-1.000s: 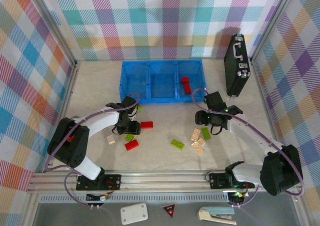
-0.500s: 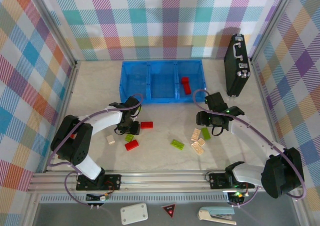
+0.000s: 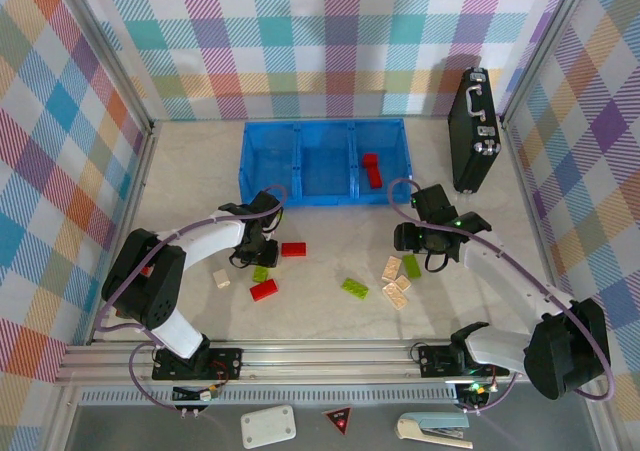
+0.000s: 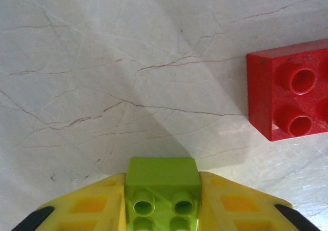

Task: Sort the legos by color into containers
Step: Pick up the lego from the center of the table.

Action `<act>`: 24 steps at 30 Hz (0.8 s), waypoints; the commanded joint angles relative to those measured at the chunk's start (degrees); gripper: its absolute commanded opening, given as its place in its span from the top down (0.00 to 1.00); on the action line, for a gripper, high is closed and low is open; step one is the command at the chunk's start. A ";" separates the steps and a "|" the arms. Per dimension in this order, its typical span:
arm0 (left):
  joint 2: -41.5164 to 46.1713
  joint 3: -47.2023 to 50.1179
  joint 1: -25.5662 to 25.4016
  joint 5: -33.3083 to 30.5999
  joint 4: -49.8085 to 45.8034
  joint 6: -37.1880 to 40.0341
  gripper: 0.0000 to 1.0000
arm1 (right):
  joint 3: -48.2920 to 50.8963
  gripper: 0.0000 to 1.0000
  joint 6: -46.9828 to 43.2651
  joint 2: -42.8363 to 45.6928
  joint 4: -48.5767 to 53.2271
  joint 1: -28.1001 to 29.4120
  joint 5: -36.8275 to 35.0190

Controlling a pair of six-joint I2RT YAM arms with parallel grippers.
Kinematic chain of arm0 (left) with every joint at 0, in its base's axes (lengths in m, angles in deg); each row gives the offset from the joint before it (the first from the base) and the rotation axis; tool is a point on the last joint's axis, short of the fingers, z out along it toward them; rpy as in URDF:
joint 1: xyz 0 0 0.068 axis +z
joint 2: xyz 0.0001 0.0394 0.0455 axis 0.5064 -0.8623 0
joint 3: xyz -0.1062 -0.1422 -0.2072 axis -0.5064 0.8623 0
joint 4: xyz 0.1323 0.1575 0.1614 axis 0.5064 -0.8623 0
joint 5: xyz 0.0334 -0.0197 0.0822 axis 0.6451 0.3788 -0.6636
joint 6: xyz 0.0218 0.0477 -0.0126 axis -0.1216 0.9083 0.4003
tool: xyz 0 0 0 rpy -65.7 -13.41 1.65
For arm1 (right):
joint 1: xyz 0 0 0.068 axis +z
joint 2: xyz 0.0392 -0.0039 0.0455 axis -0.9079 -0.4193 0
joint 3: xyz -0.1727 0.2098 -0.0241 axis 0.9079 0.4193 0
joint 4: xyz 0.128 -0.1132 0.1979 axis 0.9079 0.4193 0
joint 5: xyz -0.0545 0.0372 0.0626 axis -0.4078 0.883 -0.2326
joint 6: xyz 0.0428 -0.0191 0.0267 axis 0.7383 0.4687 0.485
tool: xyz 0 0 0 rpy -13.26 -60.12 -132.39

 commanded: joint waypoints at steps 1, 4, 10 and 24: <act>-0.93 -1.84 -0.84 -1.04 -2.44 0.48 0.68 | -1.67 0.43 -0.24 1.28 1.83 0.03 -0.44; -1.05 -3.01 -0.84 -2.00 -3.60 0.09 0.67 | -1.63 0.43 -0.11 1.52 2.09 0.04 -0.60; -0.11 -6.19 -0.58 -4.54 -5.75 0.05 0.67 | -1.70 0.43 0.10 2.01 2.61 0.06 -1.22; -0.52 -20.20 1.41 -5.31 -9.63 1.77 0.68 | -2.36 0.43 0.49 3.45 5.34 0.03 -2.91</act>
